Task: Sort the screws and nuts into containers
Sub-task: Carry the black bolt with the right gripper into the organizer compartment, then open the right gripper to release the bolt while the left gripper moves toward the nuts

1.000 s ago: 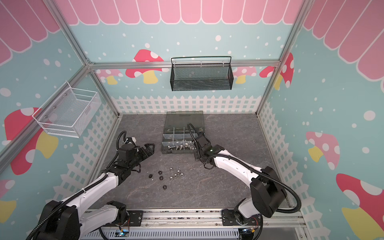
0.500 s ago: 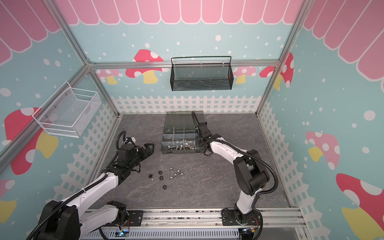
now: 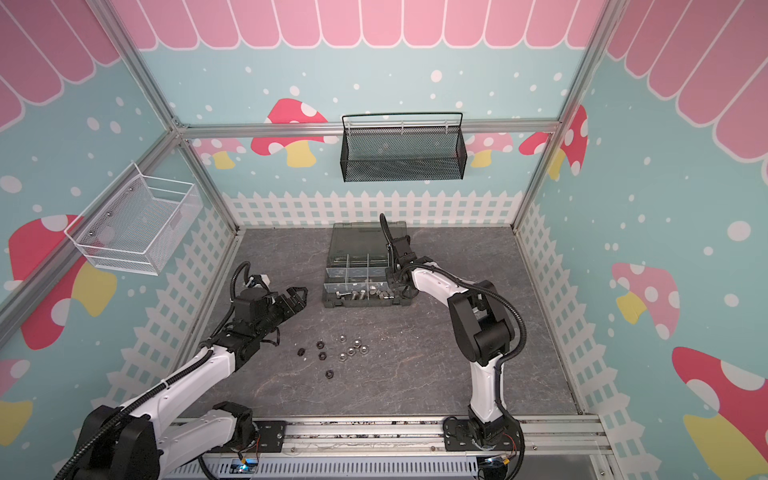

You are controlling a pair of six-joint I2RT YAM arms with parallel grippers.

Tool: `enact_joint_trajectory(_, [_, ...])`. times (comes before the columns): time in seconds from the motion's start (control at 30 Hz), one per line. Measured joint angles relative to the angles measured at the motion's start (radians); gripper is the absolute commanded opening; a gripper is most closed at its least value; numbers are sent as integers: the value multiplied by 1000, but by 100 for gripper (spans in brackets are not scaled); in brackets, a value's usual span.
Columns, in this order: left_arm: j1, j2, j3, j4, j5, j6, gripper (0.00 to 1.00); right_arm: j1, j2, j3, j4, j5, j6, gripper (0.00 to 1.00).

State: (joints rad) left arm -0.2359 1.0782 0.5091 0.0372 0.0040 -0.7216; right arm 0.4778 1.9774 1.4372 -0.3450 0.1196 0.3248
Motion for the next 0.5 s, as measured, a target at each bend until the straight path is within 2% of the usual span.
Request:
enact_joint_trajectory(0.2, [0, -14, 0, -4, -1, 1, 100, -9, 43, 34, -3, -11, -14, 1])
enact_joint_trajectory(0.4, [0, -14, 0, -21, -4, 3, 100, -13, 68, 56, -2, -25, -22, 22])
enact_joint_trajectory(0.5, [0, -14, 0, -28, -7, 3, 100, -13, 69, 61, -4, -35, -25, 30])
